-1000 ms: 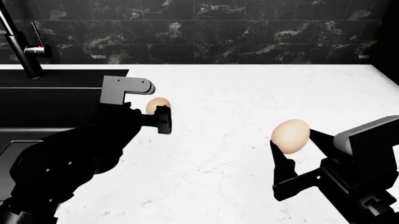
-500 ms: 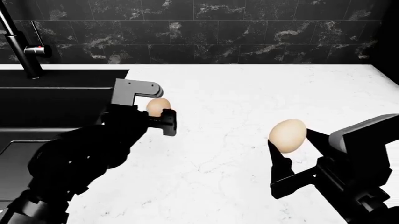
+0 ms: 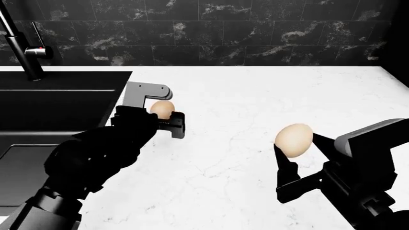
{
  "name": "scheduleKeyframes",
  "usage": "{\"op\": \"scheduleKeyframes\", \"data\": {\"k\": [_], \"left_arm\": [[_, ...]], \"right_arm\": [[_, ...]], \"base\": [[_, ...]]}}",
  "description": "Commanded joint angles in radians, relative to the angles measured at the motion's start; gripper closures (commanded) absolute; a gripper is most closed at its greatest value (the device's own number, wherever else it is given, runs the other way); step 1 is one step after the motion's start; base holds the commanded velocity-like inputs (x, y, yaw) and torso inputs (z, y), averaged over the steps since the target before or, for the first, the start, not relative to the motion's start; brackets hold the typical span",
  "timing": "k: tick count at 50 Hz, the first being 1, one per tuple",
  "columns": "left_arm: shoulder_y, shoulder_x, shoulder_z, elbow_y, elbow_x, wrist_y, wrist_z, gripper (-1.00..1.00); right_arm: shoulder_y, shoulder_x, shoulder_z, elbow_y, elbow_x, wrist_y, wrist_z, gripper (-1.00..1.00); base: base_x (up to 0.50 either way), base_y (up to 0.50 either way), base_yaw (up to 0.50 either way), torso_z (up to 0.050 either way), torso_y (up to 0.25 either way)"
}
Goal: Place the eggs and milk next to the bowl.
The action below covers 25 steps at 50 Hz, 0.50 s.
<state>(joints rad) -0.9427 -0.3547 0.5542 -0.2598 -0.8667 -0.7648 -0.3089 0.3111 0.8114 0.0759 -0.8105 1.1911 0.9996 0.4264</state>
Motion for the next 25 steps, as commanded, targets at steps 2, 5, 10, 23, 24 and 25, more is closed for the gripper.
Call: {"op": "scheduleKeyframes", "data": {"k": [2,5,10,23,24,25], "left_arm": [[-0.019,0.022,0.014,-0.061,0.022,0.021,0.018,-1.0],[-0.023,0.026,0.015,-0.077,0.026,0.028,0.02,-1.0],[-0.027,0.03,0.017,-0.094,0.03,0.035,0.027,-1.0],[-0.036,0.04,0.025,-0.142,0.04,0.046,0.044,-1.0],[-0.037,0.041,0.025,-0.145,0.04,0.047,0.045,-1.0],[-0.038,0.041,0.025,-0.147,0.04,0.048,0.046,-1.0]], "right_arm": [[-0.006,0.002,-0.003,0.001,-0.021,-0.006,-0.016,1.0],[-0.009,0.002,-0.003,0.002,-0.024,-0.009,-0.017,1.0],[-0.009,0.0,-0.009,0.005,-0.031,-0.013,-0.02,1.0],[0.005,0.002,-0.019,0.01,-0.029,-0.011,-0.016,1.0],[0.005,0.002,-0.019,0.011,-0.03,-0.011,-0.016,1.0],[0.005,0.002,-0.02,0.011,-0.03,-0.012,-0.016,1.0]], "base": [[0.0,0.0,0.0,0.0,0.0],[0.0,0.0,0.0,0.0,0.0],[0.0,0.0,0.0,0.0,0.0],[0.0,0.0,0.0,0.0,0.0],[0.0,0.0,0.0,0.0,0.0],[0.0,0.0,0.0,0.0,0.0]]}}
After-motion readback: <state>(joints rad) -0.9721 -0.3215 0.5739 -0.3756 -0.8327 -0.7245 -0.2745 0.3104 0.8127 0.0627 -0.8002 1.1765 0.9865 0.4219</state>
